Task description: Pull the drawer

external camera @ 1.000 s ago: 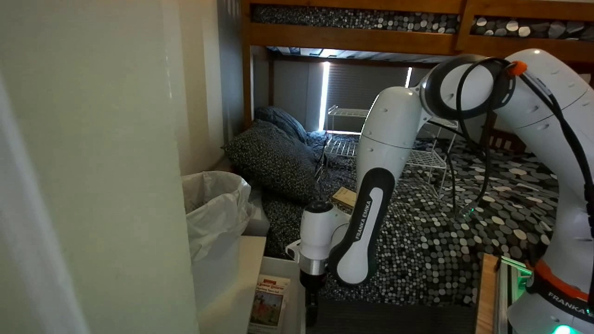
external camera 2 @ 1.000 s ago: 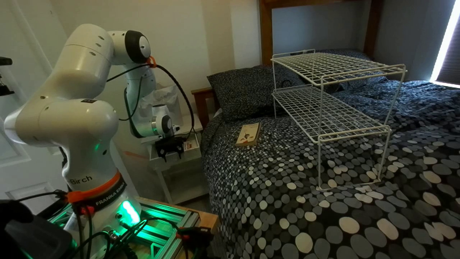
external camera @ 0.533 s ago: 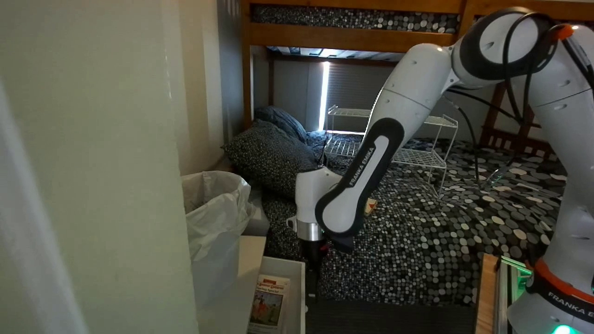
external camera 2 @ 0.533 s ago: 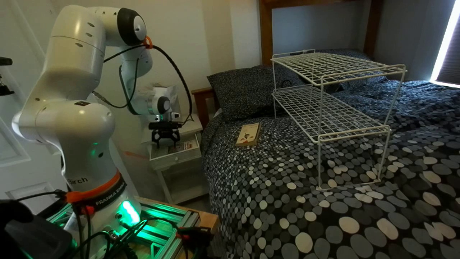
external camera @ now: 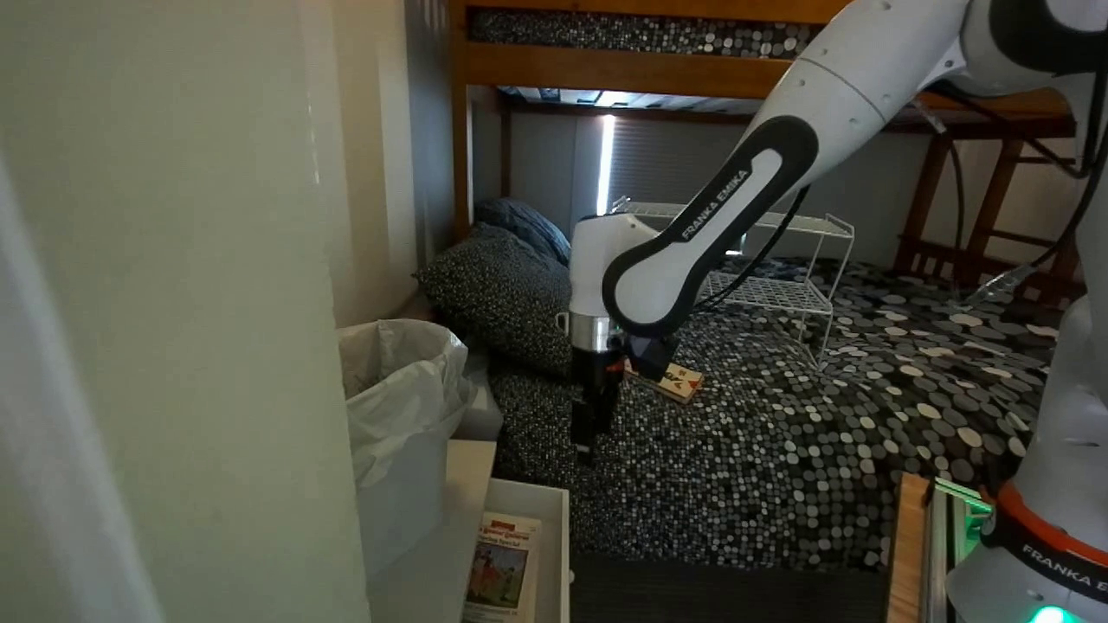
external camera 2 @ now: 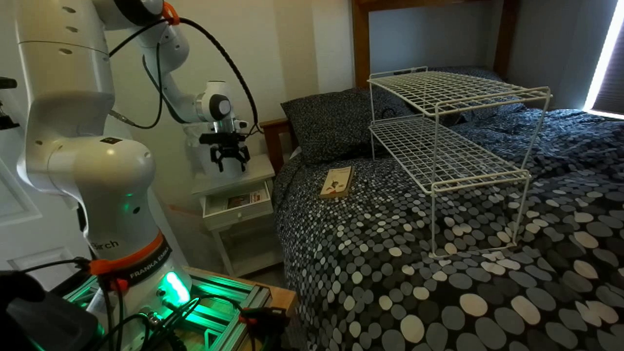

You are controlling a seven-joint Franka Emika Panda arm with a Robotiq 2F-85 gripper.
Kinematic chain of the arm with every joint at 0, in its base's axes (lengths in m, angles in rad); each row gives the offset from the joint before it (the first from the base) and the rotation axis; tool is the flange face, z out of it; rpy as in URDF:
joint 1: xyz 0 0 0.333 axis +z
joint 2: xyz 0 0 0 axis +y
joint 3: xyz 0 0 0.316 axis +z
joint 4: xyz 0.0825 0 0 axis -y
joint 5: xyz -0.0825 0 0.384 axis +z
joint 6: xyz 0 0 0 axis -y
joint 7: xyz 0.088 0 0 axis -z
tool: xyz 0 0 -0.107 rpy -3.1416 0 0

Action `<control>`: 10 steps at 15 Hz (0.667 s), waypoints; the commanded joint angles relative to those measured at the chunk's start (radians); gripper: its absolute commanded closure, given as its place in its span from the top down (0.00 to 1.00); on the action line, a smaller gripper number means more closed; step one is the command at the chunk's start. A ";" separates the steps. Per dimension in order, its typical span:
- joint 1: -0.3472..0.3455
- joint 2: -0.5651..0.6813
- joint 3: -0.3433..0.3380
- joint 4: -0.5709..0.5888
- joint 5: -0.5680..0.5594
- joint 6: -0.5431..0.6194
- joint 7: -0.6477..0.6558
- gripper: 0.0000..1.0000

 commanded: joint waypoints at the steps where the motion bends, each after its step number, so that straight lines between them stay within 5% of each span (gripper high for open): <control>1: 0.032 -0.164 -0.034 -0.087 0.003 -0.053 0.086 1.00; 7: 0.054 -0.300 -0.040 -0.122 -0.054 -0.155 0.259 1.00; 10: 0.049 -0.263 -0.043 -0.080 -0.023 -0.139 0.201 1.00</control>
